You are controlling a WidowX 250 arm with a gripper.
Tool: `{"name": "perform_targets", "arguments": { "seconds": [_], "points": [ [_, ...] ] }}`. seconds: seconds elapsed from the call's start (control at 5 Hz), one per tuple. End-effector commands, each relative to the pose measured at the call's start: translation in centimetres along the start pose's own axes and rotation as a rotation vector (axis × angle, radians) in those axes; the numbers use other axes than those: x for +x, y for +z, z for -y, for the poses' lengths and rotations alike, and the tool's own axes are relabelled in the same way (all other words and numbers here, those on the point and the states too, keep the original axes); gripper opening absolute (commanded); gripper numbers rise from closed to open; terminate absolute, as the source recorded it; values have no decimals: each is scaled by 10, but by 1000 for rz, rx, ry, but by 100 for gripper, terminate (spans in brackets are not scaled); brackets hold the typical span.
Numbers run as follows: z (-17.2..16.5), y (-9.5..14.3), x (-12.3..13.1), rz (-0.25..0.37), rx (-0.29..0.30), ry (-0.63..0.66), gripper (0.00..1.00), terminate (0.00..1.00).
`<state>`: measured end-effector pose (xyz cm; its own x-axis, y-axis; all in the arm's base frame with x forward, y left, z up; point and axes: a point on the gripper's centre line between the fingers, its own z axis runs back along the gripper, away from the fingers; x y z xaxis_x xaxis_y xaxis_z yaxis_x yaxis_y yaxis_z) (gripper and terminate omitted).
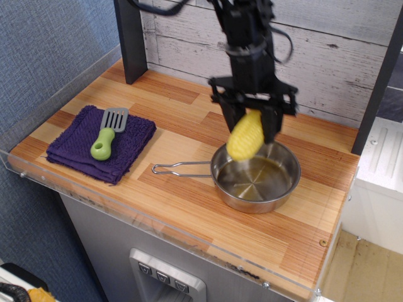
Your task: Move the corn and place into the pot
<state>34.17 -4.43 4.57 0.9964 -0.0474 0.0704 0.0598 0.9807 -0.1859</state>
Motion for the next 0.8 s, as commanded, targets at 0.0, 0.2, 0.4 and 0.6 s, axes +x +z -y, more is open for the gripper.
{"name": "perform_targets", "arguments": {
  "seconds": [0.0,0.2,0.4,0.6],
  "points": [
    [18,-20,-8,-23,-6,-38,0,0],
    [19,-24,-15,-27,14,-50,0,0],
    [20,-14,-21,7,23,-75,0,0],
    [15,0,-23,44,25,-72,0,0]
  ]
}}
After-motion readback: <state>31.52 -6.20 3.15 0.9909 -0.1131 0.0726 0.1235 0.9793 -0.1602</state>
